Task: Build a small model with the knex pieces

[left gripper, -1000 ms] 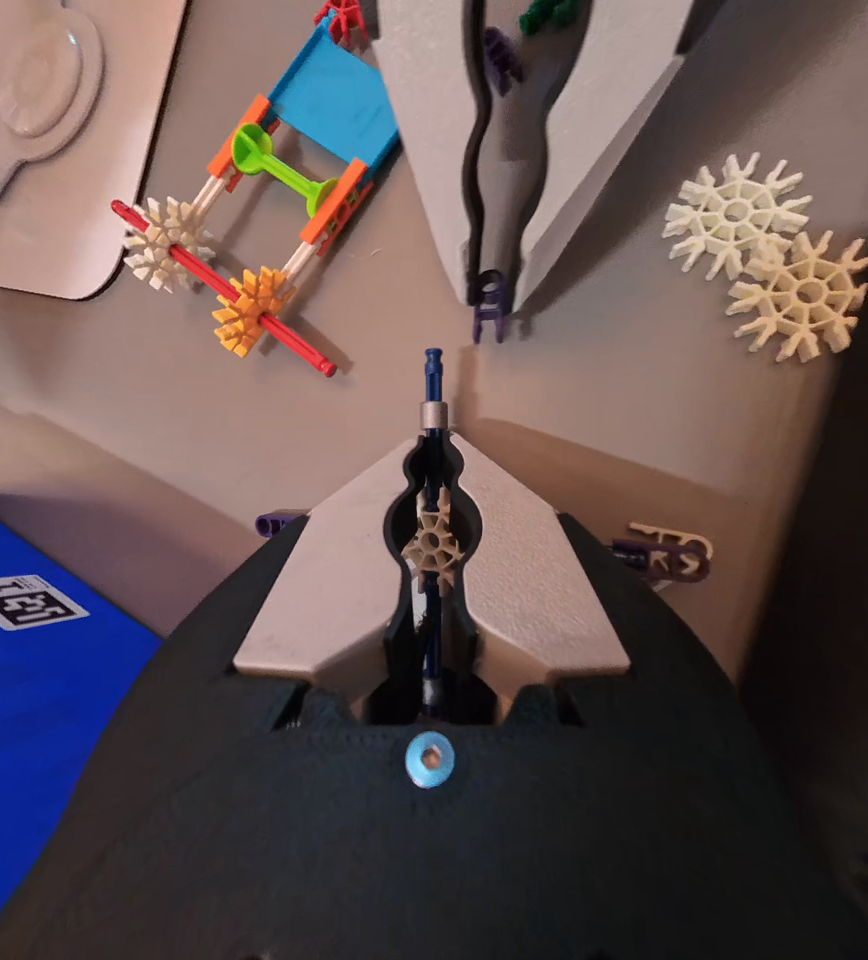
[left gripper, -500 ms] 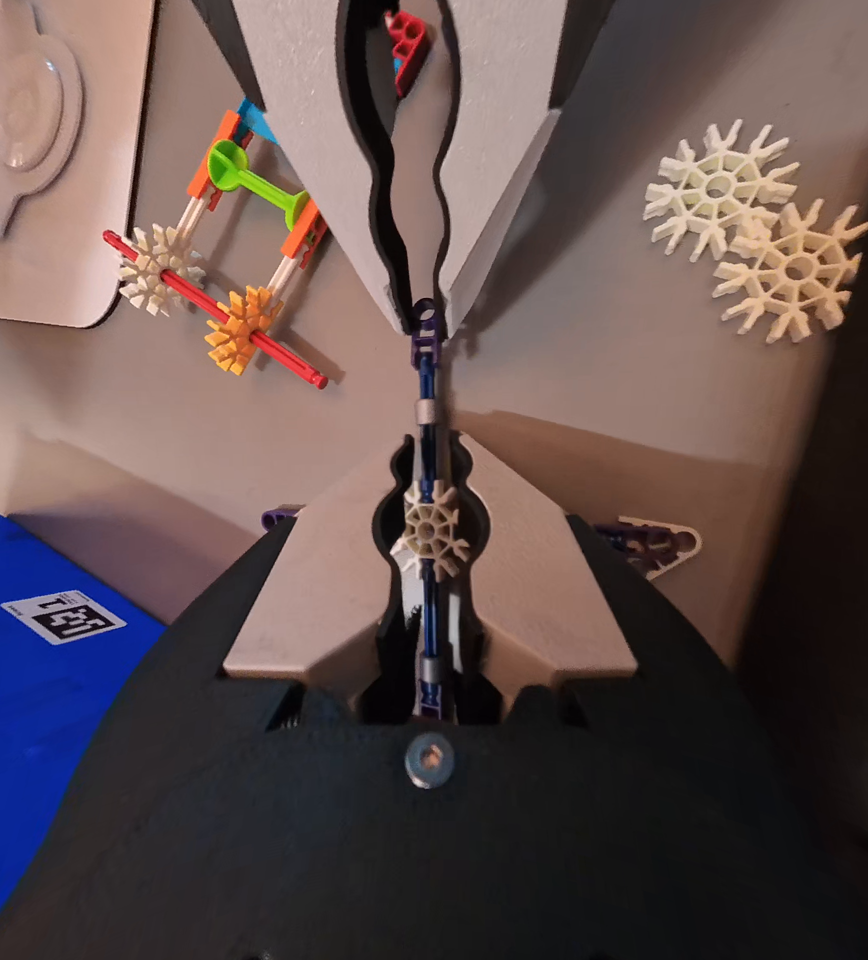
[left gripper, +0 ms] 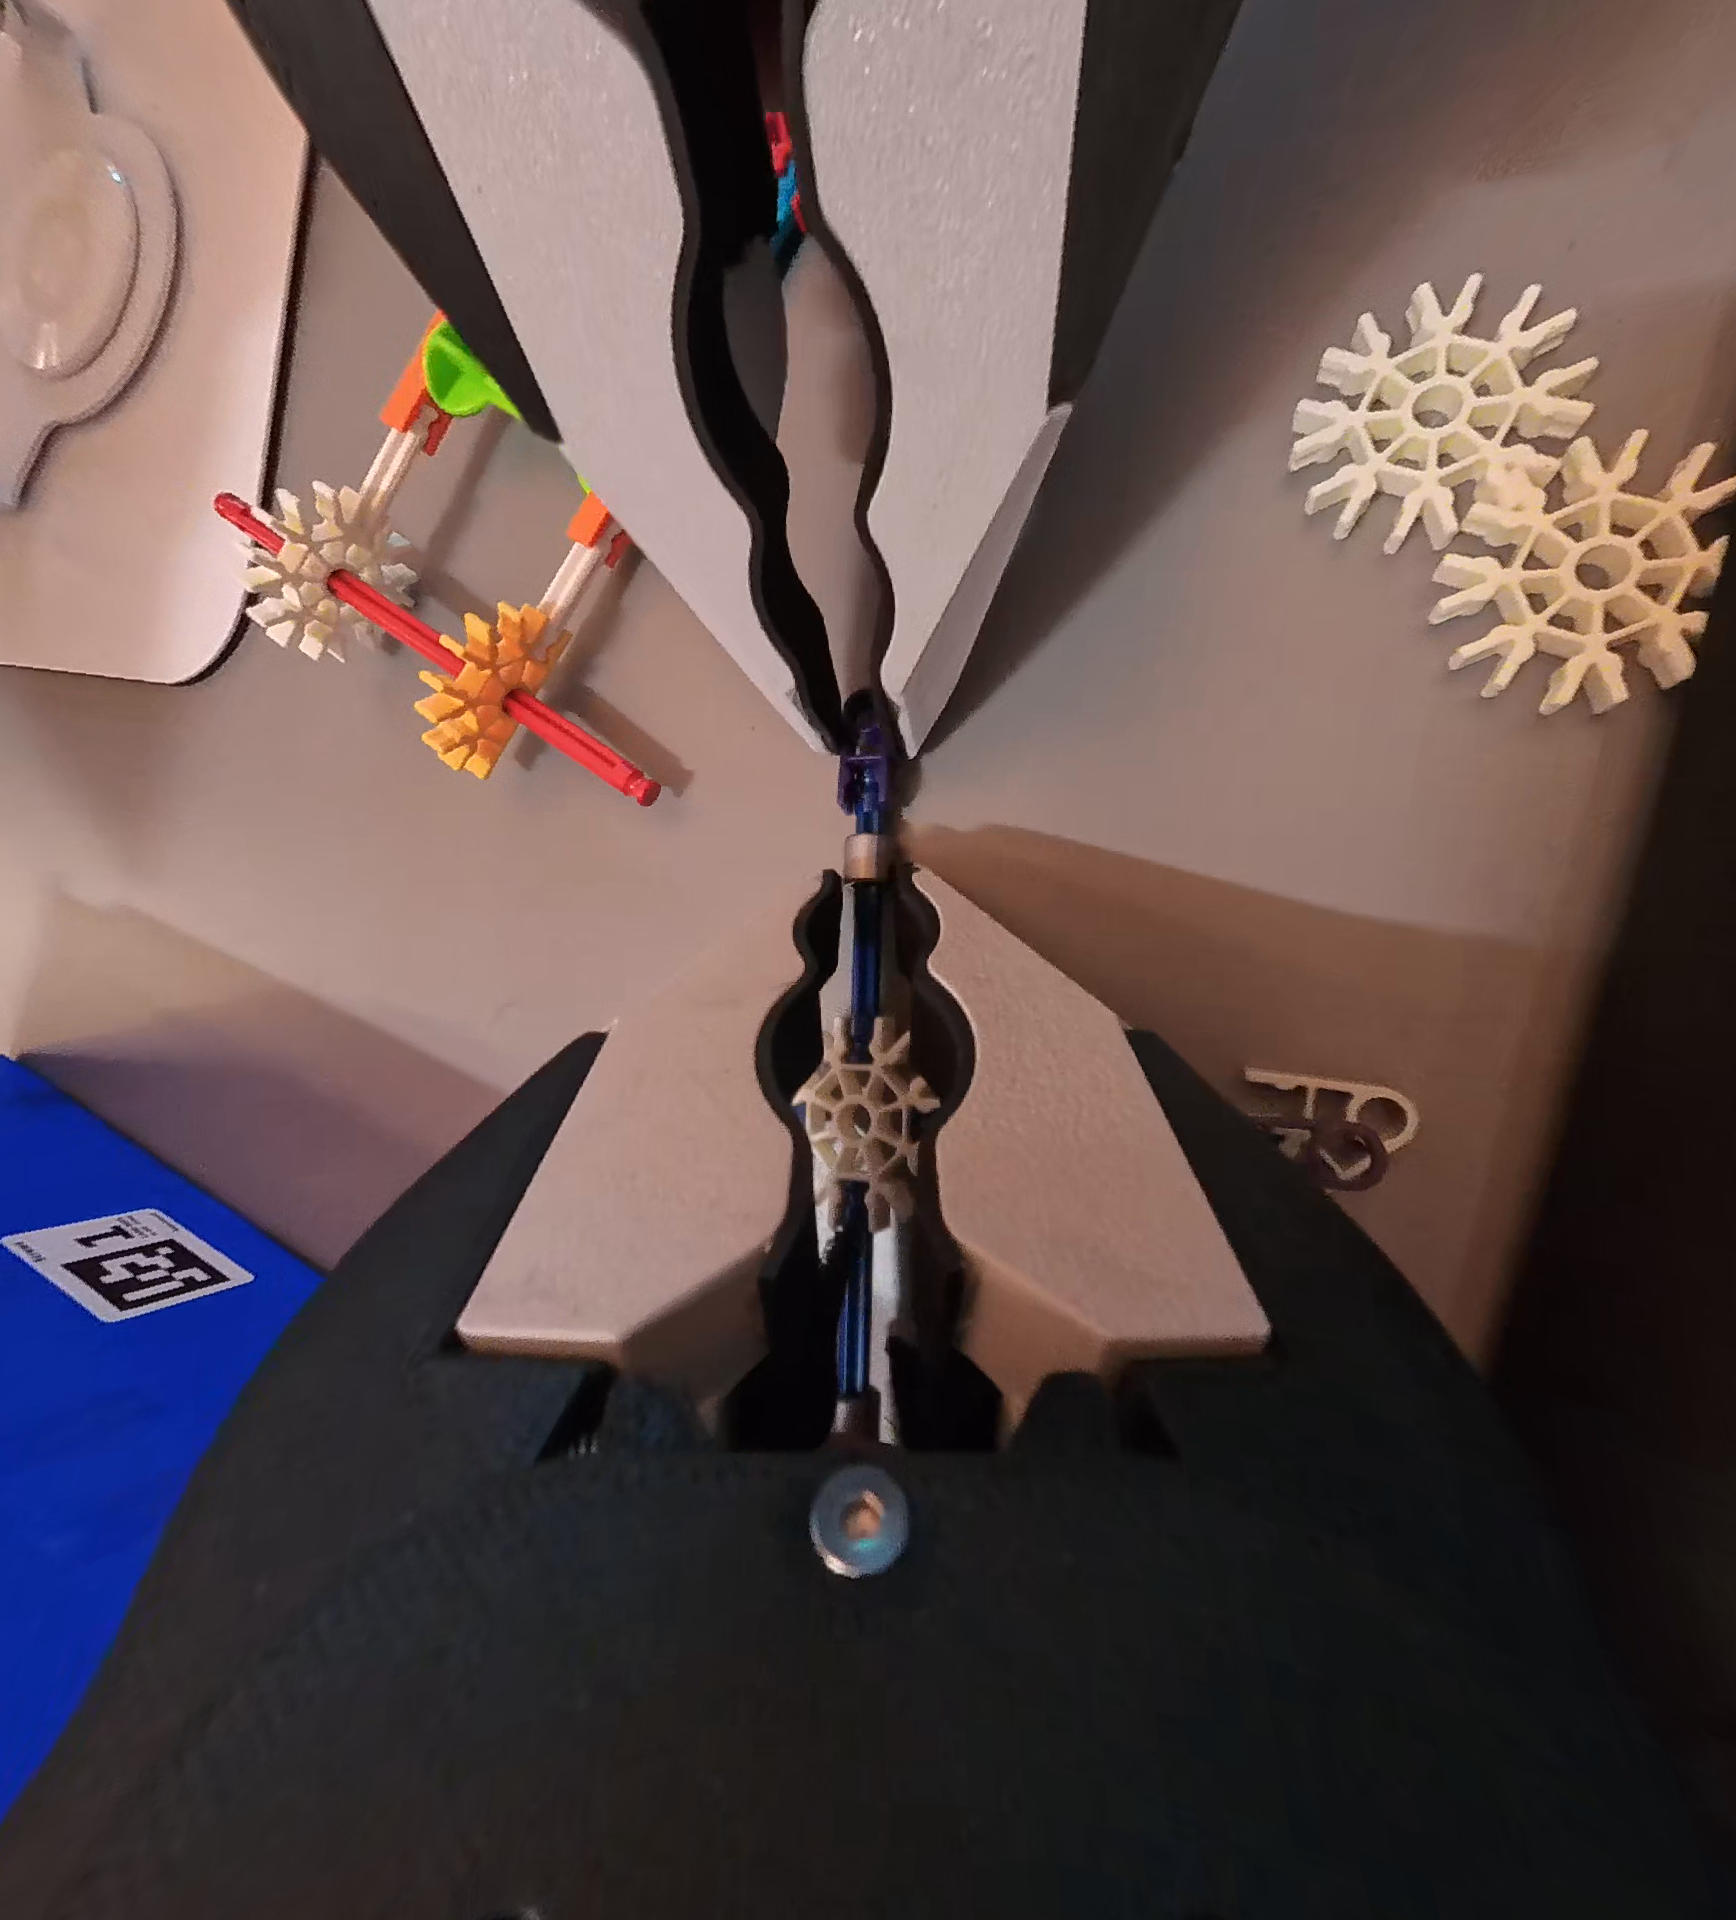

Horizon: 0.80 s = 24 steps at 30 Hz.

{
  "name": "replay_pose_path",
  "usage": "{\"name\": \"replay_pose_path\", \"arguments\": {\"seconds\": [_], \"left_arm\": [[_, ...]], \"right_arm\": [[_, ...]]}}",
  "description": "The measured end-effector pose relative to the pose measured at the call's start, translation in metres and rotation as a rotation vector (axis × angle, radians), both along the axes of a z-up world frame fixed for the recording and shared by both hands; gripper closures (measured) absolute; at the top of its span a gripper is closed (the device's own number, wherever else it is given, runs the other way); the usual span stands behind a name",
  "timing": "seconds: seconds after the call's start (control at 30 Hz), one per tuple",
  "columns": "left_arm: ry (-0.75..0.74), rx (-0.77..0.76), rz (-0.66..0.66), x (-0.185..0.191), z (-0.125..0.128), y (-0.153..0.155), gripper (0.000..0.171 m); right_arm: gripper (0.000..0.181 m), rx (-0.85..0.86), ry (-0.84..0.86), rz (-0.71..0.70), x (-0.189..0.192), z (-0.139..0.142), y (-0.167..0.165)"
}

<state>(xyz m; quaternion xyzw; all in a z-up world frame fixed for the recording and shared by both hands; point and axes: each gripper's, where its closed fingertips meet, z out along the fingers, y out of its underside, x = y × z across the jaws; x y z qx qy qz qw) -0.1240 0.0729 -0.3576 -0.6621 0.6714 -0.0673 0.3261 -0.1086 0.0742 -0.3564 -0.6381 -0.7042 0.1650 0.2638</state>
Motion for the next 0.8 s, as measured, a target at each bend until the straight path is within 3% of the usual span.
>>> {"name": "replay_pose_path", "arguments": {"seconds": [0.23,0.8], "left_arm": [[-0.11,0.026,-0.03,0.011,0.02,-0.001,0.171],[-0.043,0.061,0.016,0.014,0.004,0.004,0.171]], "right_arm": [[0.175,-0.046,-0.08,0.009,0.0,-0.001,0.0],[0.175,-0.09,-0.182,0.039,-0.001,-0.004,-0.001]]}}
